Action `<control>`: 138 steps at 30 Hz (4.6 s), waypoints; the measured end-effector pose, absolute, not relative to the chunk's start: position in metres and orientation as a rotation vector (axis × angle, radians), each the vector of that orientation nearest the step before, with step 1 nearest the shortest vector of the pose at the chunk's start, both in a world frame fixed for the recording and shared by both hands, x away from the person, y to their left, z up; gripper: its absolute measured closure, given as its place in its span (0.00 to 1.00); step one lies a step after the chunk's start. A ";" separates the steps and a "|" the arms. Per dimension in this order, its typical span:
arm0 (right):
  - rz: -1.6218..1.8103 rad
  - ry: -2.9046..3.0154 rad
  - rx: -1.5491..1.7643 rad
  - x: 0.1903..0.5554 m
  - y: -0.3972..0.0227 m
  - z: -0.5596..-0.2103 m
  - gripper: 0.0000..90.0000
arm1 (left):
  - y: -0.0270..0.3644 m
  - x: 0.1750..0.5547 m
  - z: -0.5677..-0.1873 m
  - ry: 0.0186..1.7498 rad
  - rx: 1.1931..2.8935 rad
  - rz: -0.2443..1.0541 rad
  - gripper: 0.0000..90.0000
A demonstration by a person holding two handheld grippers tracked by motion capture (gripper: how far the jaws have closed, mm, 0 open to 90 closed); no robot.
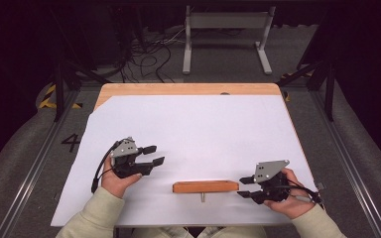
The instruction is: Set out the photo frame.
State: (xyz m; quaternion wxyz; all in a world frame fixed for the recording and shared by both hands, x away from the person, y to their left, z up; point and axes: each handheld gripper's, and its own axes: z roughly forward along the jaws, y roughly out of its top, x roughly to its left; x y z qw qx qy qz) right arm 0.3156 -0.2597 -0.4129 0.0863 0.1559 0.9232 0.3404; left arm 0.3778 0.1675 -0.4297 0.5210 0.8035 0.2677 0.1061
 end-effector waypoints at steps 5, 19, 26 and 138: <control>0.977 2.797 0.493 0.319 -0.258 -0.422 0.81 | 0.168 0.378 -0.430 0.642 1.927 0.251 0.50; 0.991 2.869 0.499 0.320 -0.245 -0.432 1.00 | 0.167 0.378 -0.430 0.642 1.929 0.257 0.51; 1.012 2.881 0.509 0.323 -0.238 -0.435 1.00 | 0.167 0.378 -0.430 0.643 1.929 0.259 0.51; 1.144 2.604 0.859 0.406 -0.183 -0.350 0.45 | 0.184 0.375 -0.432 0.705 1.904 0.289 0.49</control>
